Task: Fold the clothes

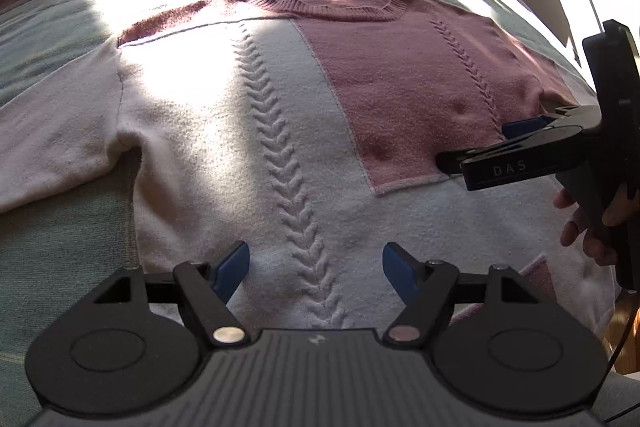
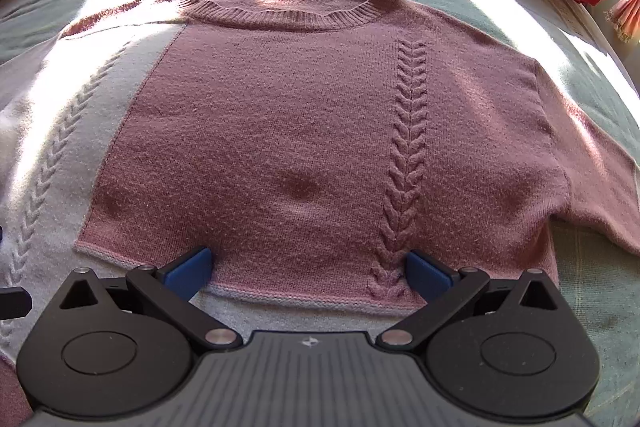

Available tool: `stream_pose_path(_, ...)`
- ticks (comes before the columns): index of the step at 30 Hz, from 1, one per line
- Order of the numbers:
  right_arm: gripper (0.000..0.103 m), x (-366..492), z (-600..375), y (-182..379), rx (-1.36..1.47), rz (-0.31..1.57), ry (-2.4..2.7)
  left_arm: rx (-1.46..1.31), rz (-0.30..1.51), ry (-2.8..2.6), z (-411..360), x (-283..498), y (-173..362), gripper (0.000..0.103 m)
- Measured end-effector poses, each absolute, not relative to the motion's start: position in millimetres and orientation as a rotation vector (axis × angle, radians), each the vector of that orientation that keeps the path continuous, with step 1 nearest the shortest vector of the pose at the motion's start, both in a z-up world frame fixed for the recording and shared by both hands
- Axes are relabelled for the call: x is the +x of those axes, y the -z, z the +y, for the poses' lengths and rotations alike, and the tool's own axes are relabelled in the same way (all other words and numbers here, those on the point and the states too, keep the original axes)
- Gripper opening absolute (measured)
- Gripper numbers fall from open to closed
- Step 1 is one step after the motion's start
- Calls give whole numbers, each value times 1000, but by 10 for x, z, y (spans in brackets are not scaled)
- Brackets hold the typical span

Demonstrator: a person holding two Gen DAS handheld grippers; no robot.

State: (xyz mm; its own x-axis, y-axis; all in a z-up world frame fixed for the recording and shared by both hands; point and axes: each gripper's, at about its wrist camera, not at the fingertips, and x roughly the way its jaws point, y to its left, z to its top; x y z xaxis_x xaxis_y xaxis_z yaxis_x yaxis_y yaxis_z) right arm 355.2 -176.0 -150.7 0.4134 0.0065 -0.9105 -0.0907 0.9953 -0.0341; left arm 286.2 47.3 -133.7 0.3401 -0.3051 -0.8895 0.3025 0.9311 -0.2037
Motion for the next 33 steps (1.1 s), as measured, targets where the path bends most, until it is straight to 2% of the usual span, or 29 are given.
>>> stream_pose_path(9,103,3530,-1740,1416,-105,1130,-80,16,1198,383,580,2551,1298,74)
stream_pose_path(13,103,3456,-1717,1167,-53,1063,-218,-17,1196,462,529,2662,1328,74)
stream_pose_path(17,103,3396,-1758,1148,33,1111,-328,17,1172,374,700,2812,1422,74)
stream_pose_path(22,103,3294,-2012,1291,49,1169,-245,-107,1187,322,1018,3031,1376,73)
stream_pose_path(27,103,3315,-2094,1203,161,1140,-274,-125,1116,392,839,3067,1177,76)
stream_pose_path(33,103,3441,-2047,1277,222,1169,-266,-85,1137,222,873,3213,1468,75)
